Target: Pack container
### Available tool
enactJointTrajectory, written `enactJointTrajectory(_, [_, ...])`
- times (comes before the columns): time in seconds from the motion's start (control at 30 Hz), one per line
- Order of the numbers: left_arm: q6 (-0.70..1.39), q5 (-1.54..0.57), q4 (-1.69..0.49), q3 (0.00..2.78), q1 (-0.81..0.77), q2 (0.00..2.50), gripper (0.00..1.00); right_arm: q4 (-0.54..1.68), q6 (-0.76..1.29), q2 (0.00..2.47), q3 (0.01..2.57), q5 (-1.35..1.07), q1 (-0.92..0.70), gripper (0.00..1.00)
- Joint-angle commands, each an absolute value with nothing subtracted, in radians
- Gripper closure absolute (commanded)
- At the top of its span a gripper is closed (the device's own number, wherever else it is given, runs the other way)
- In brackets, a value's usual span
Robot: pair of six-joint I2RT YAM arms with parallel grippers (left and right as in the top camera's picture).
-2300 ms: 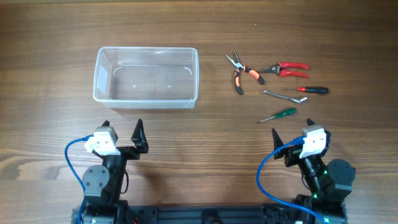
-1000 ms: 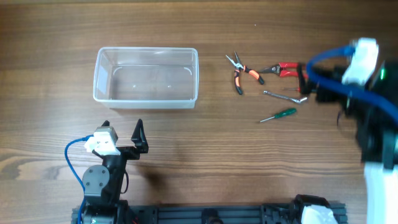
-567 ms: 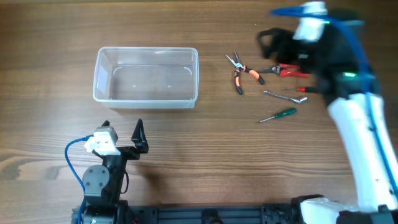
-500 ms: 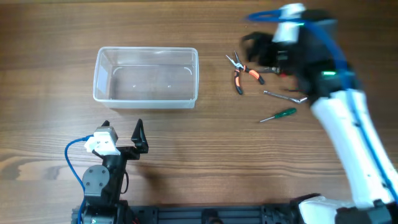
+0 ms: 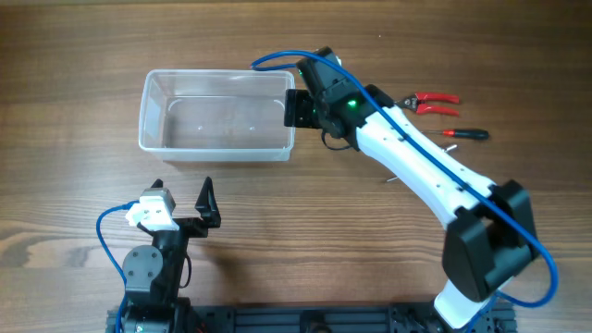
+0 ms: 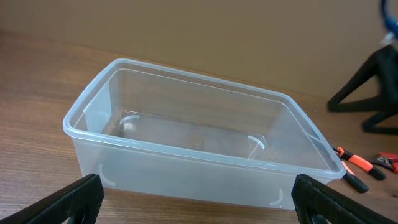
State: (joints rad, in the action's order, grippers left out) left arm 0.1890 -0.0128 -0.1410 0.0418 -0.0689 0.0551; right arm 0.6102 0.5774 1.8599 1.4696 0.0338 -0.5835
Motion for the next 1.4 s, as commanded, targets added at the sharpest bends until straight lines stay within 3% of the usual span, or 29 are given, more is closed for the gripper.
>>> enactJointTrajectory(0.0, [0.198, -0.010, -0.142, 0.037, -0.063, 0.054, 0.00, 0.565, 0.607, 1.899, 1.485, -0.029, -0.587, 0.21])
enactJointTrajectory(0.23, [0.198, -0.010, -0.142, 0.037, -0.063, 0.054, 0.00, 0.528, 0.662, 1.981, 1.485, -0.069, -0.591, 0.23])
enactJointTrajectory(0.43, [0.198, -0.010, -0.142, 0.038, -0.063, 0.054, 0.00, 0.568, 0.685, 2.030, 1.485, -0.019, -0.592, 0.37])
enactJointTrajectory(0.57, [0.198, -0.010, -0.142, 0.038, -0.063, 0.054, 0.00, 0.661, 0.693, 2.029, 1.485, 0.035, -0.591, 0.48])
enactJointTrajectory(0.8, [0.198, -0.010, -0.142, 0.038, -0.063, 0.054, 0.00, 0.857, 0.732, 2.029, 1.485, 0.158, -0.589, 0.54])
enactJointTrajectory(1.1, [0.198, -0.010, -0.142, 0.038, -0.063, 0.054, 0.00, 0.838, 0.460, 1.959, 1.508, 0.212, -0.554, 0.50])
enactJointTrajectory(1.37, [0.198, -0.010, -0.142, 0.038, -0.063, 0.054, 0.00, 0.745, 0.175, 1.617, 1.578, 0.211, -0.422, 0.23])
